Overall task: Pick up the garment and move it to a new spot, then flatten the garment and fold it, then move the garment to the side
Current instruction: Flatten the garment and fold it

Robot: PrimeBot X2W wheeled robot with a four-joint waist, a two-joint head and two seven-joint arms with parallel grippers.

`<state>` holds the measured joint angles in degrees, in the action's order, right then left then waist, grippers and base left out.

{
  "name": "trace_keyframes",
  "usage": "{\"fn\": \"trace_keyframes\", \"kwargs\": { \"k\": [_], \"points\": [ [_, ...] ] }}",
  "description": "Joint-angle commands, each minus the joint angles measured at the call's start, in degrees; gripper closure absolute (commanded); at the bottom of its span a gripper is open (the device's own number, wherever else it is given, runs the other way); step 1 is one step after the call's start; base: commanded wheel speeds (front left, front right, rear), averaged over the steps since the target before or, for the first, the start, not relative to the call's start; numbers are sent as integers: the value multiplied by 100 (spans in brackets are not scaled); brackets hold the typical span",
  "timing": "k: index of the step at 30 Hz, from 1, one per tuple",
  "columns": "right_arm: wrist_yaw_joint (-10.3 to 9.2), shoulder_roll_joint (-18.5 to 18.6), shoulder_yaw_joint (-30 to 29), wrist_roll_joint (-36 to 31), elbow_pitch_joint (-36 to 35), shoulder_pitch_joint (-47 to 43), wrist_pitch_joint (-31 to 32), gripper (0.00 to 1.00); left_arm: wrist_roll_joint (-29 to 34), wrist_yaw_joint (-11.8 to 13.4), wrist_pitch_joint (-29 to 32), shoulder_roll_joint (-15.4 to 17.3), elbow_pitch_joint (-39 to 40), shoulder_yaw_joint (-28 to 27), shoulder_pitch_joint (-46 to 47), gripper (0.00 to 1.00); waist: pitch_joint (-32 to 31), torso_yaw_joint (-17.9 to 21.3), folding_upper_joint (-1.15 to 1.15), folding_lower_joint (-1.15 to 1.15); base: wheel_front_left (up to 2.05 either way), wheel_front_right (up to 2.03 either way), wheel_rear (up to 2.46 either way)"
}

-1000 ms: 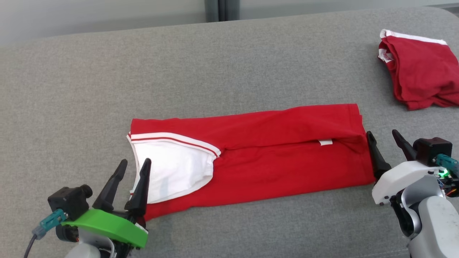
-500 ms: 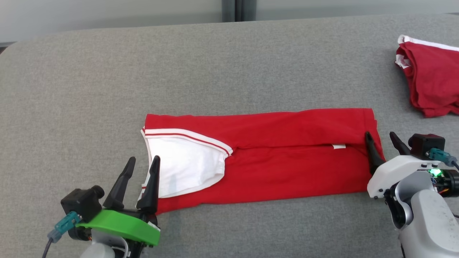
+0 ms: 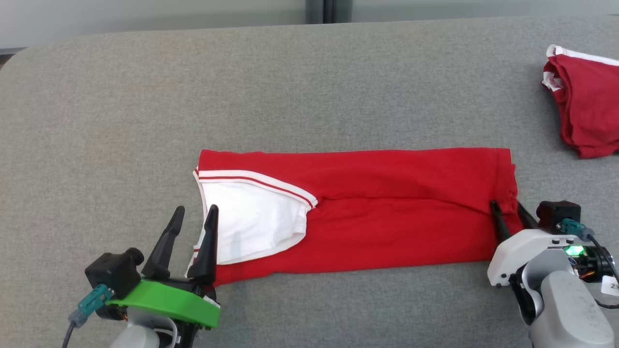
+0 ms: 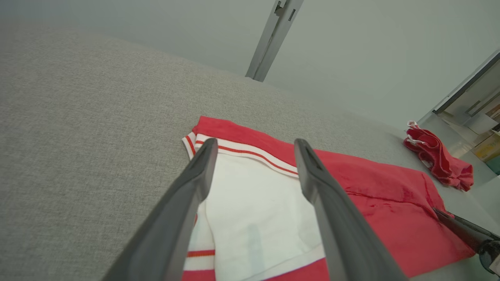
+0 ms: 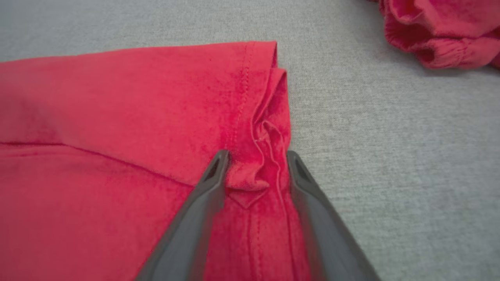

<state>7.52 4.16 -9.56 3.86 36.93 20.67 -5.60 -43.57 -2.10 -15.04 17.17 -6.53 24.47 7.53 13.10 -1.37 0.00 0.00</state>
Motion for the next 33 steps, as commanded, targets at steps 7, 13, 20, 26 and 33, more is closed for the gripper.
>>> {"fn": "trace_keyframes", "kwargs": {
  "k": [7,13,20,26,33],
  "points": [
    [-11,24,-80,-56,240,238,-66,100,168,-88,-15,-100,13,-61,3,0,-52,151,0,0,0,0,0],
    [-11,262,-300,12,56,270,7,100,295,-134,-15,-140,-38,-163,-18,0,-155,303,0,0,0,0,0],
    [-11,510,-609,126,-524,-55,257,100,645,-143,-14,-268,-165,-365,-96,0,-324,415,0,0,0,0,0],
    [-10,370,-614,208,-1254,-324,531,100,779,-223,-15,-391,-291,-526,-168,0,-448,397,0,0,0,0,0],
    [-9,71,40,703,-2061,-527,976,100,815,-345,-15,-540,-434,-678,-268,0,-601,211,0,0,0,0,0]
  ]
}}
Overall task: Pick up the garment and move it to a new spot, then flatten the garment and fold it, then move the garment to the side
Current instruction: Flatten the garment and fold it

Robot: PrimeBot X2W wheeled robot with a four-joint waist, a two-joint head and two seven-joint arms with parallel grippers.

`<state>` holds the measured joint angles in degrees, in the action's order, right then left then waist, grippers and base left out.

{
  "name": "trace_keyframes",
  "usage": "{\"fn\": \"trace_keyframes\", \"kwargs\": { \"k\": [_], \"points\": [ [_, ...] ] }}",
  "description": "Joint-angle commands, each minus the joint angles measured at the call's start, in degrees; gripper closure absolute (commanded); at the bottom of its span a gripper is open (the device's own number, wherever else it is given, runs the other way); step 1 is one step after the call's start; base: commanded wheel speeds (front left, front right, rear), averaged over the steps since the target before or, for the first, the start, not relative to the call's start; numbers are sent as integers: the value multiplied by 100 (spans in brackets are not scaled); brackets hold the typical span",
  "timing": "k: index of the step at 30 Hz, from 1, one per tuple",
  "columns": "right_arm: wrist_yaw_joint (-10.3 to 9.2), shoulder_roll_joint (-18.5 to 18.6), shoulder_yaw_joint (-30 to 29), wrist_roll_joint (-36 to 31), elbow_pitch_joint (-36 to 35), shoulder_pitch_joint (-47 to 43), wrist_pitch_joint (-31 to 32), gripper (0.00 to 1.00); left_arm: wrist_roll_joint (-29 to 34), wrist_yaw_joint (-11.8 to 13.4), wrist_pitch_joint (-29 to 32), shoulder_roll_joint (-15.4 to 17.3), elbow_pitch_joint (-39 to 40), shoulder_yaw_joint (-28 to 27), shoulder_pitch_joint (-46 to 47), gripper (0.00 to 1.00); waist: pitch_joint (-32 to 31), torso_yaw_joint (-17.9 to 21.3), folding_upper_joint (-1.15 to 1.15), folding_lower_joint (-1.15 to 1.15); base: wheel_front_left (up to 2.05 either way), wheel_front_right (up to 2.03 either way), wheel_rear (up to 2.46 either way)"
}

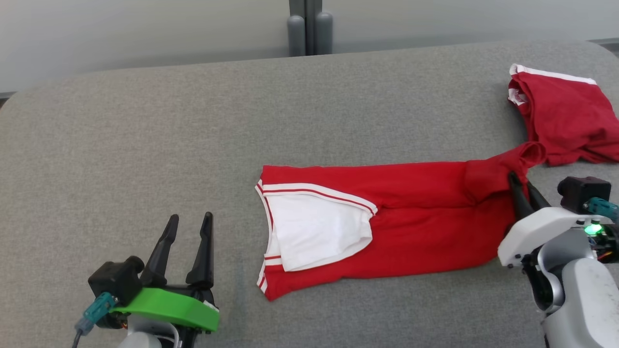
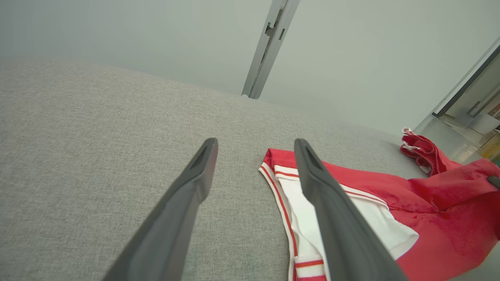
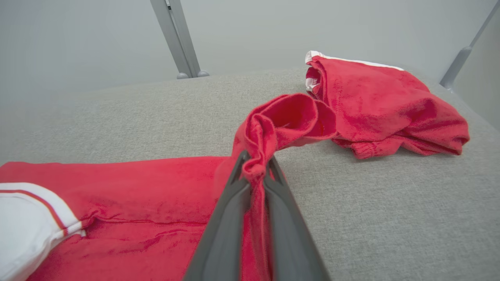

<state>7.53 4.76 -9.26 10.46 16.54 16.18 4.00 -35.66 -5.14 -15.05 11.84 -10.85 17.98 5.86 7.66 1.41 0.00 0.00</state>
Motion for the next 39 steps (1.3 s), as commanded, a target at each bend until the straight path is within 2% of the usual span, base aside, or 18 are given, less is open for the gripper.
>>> {"fn": "trace_keyframes", "kwargs": {
  "k": [1,8,15,22,35,36,37,38,39],
  "points": [
    [-10,-30,147,108,-124,-91,63,100,37,-50,-14,-34,-15,-29,-115,0,-87,-108,0,0,0,0,0],
    [-9,-165,1153,558,-427,-113,234,100,76,-136,-14,-132,-109,-102,-130,0,-180,-336,0,0,0,0,0],
    [-8,-176,2349,1487,-158,191,-34,100,139,-181,-14,-220,-149,-109,-26,0,-125,-517,0,0,0,0,0],
    [-8,-172,3434,2212,407,633,-373,100,193,-219,-14,-322,-214,-14,191,0,21,-740,0,0,0,0,0],
    [-7,-176,4491,3170,1850,1665,-812,100,182,-242,-14,-437,-352,116,474,0,294,-1049,0,0,0,0,0],
    [-7,-176,4546,3196,1910,1709,-824,93,181,-242,-14,-440,-359,117,475,0,301,-1056,0,0,0,0,0],
    [-7,-175,4649,3254,1986,1779,-837,79,179,-242,-14,-445,-363,125,482,0,314,-1065,0,0,0,0,0],
    [-7,-175,4738,3343,2051,1840,-848,64,172,-243,-14,-449,-369,133,492,0,325,-1073,0,0,0,0,0],
    [-7,-175,4810,3414,2089,1883,-857,41,165,-243,-14,-450,-372,139,501,0,332,-1076,0,0,0,0,0]
  ]
}}
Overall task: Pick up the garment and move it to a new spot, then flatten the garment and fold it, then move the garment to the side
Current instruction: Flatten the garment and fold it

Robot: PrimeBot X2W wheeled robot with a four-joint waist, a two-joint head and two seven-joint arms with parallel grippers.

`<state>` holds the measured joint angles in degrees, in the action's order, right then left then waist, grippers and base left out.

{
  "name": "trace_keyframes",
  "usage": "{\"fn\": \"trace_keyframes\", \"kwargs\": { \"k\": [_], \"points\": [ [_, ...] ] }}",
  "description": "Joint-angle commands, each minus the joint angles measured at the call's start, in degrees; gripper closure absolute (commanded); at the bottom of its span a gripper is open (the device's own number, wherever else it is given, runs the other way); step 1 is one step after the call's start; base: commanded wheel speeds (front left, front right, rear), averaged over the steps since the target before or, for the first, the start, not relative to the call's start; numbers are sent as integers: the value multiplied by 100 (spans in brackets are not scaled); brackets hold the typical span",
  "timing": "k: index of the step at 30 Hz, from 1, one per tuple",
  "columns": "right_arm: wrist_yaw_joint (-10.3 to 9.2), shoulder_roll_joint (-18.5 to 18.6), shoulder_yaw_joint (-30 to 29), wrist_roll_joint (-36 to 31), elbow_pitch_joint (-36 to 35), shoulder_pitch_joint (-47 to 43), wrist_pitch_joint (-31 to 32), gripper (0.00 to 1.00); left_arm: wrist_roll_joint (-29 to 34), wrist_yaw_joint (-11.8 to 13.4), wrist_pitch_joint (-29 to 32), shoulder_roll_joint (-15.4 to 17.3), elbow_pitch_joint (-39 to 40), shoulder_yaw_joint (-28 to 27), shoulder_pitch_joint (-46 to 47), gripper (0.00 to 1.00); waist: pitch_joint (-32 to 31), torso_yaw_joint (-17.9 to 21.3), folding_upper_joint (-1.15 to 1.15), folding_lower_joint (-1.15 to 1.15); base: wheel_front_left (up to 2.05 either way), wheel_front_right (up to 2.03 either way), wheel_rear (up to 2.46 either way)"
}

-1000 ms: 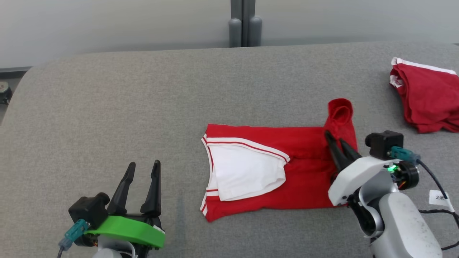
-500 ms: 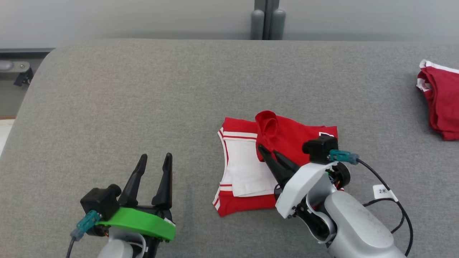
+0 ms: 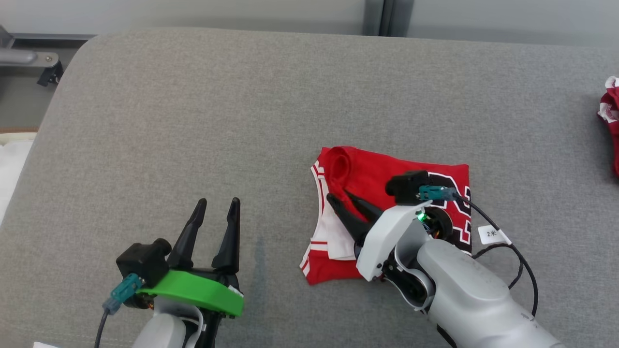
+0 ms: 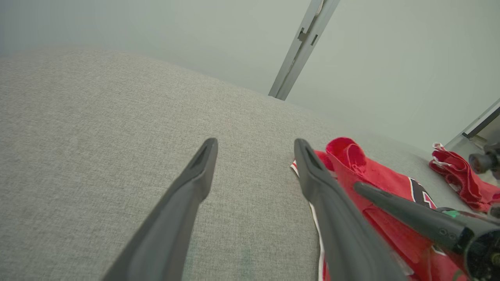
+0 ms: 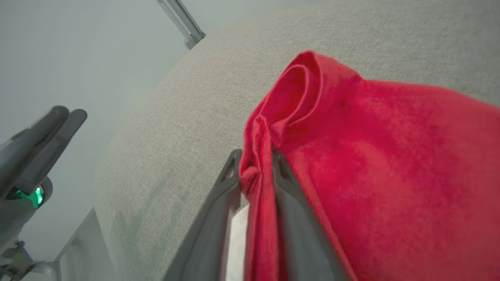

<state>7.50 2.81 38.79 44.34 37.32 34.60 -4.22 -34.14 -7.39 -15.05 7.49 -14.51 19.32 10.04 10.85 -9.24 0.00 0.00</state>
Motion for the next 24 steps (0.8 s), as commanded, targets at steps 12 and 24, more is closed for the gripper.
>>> {"fn": "trace_keyframes", "kwargs": {
  "k": [12,24],
  "points": [
    [-4,25,453,380,397,746,-725,0,69,-19,-14,-43,-4,126,203,0,-6,186,0,0,0,0,0],
    [-4,21,-1628,-2052,761,717,-1095,0,711,9,-14,-128,29,-37,265,0,-232,632,0,0,0,0,0]
  ]
}}
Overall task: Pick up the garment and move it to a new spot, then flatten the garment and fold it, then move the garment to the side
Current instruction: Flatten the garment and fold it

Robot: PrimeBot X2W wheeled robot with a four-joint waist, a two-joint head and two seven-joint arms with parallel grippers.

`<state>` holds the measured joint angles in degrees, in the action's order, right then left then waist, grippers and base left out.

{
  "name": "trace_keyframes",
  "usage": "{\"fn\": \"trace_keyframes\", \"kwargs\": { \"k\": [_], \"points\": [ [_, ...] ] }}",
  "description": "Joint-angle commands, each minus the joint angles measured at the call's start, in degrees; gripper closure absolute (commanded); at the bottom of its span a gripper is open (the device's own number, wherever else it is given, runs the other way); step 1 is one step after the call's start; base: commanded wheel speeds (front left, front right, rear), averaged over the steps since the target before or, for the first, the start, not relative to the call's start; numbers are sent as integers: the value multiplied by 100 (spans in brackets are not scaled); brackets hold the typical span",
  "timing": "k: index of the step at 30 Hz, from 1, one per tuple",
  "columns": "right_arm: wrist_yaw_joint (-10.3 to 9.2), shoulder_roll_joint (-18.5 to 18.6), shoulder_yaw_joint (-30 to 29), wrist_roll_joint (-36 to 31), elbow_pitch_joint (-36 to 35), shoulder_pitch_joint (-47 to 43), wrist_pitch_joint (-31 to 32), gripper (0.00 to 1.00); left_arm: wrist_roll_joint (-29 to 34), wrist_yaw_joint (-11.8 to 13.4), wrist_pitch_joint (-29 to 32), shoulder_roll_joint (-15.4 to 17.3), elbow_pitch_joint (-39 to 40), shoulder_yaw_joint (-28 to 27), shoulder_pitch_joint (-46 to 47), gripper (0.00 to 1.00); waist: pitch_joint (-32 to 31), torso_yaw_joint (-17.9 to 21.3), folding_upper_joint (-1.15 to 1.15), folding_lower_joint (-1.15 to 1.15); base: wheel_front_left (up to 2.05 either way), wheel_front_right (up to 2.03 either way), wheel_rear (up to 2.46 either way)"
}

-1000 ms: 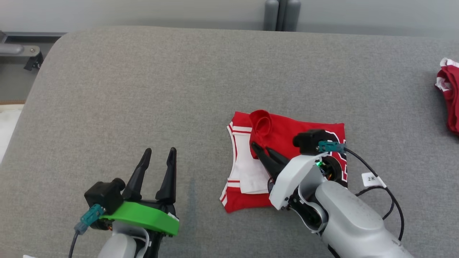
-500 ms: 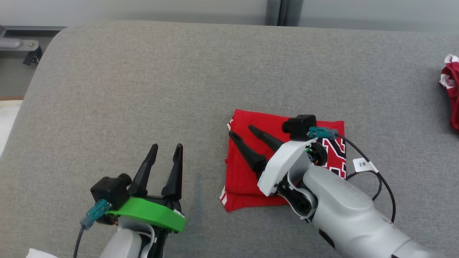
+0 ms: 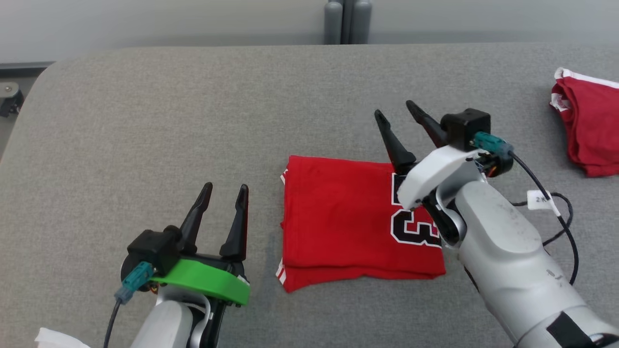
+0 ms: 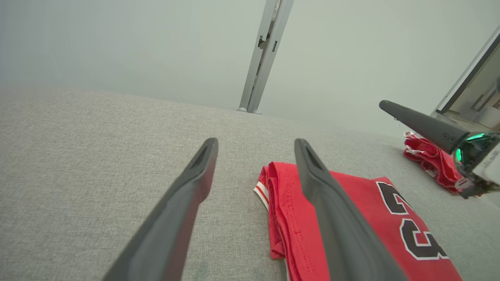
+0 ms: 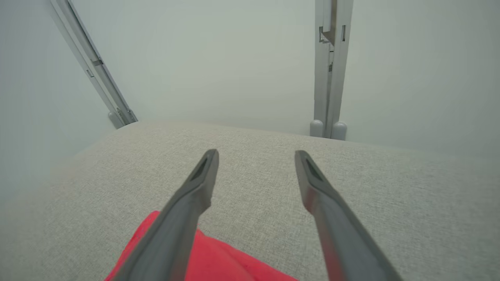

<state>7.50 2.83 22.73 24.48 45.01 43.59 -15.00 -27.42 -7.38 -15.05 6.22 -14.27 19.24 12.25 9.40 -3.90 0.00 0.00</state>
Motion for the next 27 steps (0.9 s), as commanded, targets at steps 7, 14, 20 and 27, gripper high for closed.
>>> {"fn": "trace_keyframes", "kwargs": {
  "k": [7,14,20,27],
  "points": [
    [-4,17,-1312,-1145,-1137,-1271,-21,0,358,111,-13,-80,53,-409,-188,0,-293,327,0,0,0,0,0],
    [-4,17,-1807,-1242,-2001,-2429,-22,0,535,126,-8,-152,15,-807,-598,0,-471,473,0,0,0,0,0],
    [-4,17,-1967,-1350,-2457,-3114,-23,0,636,137,-8,-204,36,-1120,-1011,0,-549,535,0,0,0,0,0],
    [-4,18,-2091,-1370,-2713,-3556,-23,0,677,92,-8,-260,60,-1334,-1299,0,-640,532,0,0,0,0,0]
  ]
}}
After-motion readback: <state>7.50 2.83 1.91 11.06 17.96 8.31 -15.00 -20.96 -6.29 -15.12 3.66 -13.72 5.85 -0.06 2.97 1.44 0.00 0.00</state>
